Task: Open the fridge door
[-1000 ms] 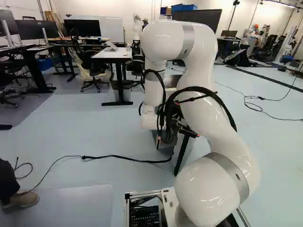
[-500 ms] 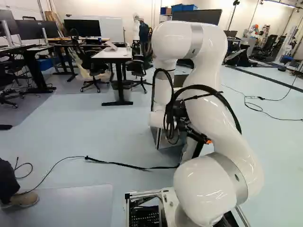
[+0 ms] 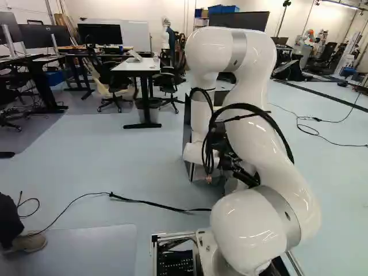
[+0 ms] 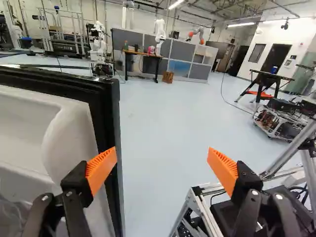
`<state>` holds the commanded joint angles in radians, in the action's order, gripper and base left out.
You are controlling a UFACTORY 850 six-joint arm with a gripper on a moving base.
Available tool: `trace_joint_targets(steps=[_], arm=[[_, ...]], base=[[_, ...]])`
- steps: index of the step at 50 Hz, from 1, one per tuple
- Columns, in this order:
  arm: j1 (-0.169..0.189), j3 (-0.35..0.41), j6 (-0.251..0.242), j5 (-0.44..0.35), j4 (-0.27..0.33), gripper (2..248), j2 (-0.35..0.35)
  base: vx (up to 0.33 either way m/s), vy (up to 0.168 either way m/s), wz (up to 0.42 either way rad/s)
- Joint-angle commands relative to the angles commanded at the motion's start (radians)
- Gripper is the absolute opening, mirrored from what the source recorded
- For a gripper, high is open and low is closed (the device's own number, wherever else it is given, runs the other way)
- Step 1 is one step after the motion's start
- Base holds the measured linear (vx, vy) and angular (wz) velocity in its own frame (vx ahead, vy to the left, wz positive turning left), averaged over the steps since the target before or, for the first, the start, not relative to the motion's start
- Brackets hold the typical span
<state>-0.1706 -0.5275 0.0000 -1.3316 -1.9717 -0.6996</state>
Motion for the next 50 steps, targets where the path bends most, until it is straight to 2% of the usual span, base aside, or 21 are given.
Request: trace_joint_targets(steps=[27, 41, 50], arm=[[-0.025, 0.015, 0.0, -0.064, 0.029, 247, -0.006], [-0.07, 0.022, 0.0, -0.105, 0.04, 247, -0.008], [-0.125, 0.038, 0.0, -0.113, 0.041, 247, -0.014]], base=[[0.0, 0.0, 0.0], [0.0, 0.0, 0.0], [0.0, 0.0, 0.0]])
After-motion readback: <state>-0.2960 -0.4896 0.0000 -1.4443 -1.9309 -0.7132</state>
